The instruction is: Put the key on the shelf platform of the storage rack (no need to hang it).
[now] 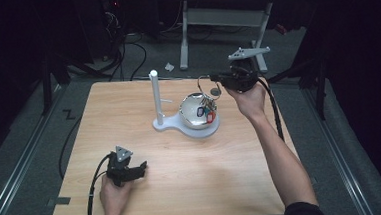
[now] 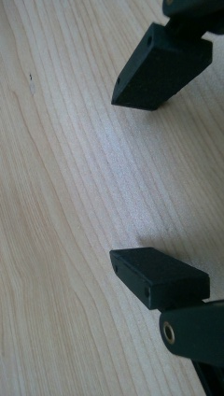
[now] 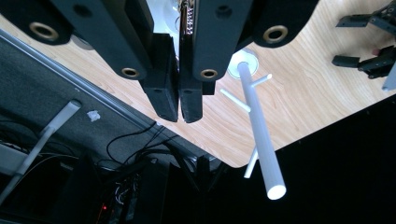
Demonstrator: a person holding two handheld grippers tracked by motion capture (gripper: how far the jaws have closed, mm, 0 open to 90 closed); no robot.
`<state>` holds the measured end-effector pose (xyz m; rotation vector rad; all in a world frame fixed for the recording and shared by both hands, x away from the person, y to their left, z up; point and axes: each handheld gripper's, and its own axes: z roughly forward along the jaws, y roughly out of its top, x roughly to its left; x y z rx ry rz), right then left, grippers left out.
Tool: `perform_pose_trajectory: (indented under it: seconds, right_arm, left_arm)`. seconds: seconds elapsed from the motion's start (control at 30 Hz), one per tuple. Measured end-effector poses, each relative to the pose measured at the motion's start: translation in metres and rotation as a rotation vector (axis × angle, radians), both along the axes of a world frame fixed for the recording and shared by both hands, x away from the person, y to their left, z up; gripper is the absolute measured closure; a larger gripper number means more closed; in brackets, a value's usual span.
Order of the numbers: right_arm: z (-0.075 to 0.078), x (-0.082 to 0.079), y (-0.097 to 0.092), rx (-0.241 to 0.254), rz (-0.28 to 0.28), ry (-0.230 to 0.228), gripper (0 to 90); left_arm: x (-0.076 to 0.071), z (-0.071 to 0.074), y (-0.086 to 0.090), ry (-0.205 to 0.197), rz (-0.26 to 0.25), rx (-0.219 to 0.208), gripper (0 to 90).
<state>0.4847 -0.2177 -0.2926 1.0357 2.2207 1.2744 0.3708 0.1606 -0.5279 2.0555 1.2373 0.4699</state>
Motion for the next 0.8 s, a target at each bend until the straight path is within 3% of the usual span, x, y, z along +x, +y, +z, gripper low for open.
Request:
perform_pose_trajectory:
  seconds: [0.47, 0.8]
  right_arm:
    - [-0.019, 0.018, 0.008, -0.002, -0.012, 0.02, 87.7]
    - [-0.036, 0.021, 0.014, -0.012, -0.004, 0.047, 87.7]
  left_arm:
    - [0.0, 0.0, 0.0, 0.0, -0.002, 0.0, 21.5]
    - [0.0, 0.0, 0.0, 0.0, -0.004, 0.001, 21.5]
